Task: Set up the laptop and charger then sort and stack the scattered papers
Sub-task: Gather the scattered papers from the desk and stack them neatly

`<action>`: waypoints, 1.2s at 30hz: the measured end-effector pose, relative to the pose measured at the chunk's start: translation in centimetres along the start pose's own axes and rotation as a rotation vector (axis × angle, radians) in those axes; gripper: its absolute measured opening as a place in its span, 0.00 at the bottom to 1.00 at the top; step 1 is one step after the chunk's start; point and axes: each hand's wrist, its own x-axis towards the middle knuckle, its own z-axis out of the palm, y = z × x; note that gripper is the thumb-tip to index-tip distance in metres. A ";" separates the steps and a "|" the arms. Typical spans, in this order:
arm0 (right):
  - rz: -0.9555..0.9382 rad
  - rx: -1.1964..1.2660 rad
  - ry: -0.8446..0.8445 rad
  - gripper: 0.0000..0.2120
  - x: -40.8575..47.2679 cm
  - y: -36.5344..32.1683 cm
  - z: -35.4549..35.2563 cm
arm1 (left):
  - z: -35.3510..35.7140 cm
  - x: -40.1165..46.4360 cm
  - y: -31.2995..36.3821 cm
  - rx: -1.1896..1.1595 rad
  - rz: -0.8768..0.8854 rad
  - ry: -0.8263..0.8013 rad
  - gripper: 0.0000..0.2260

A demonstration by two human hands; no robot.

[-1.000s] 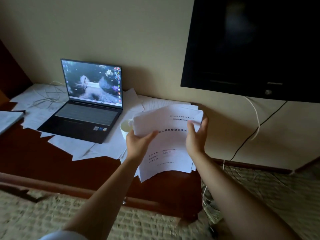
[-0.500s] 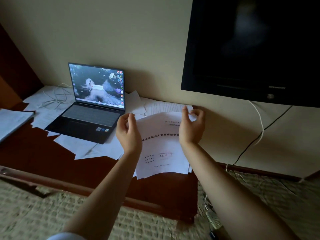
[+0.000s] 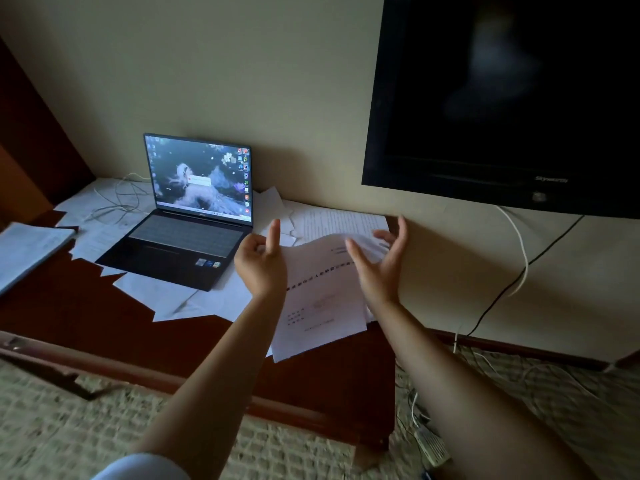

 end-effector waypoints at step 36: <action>0.006 -0.046 0.147 0.09 -2.1 -0.7 -4.0 | -2.5 -3.2 -2.3 0.030 -0.165 -0.495 0.12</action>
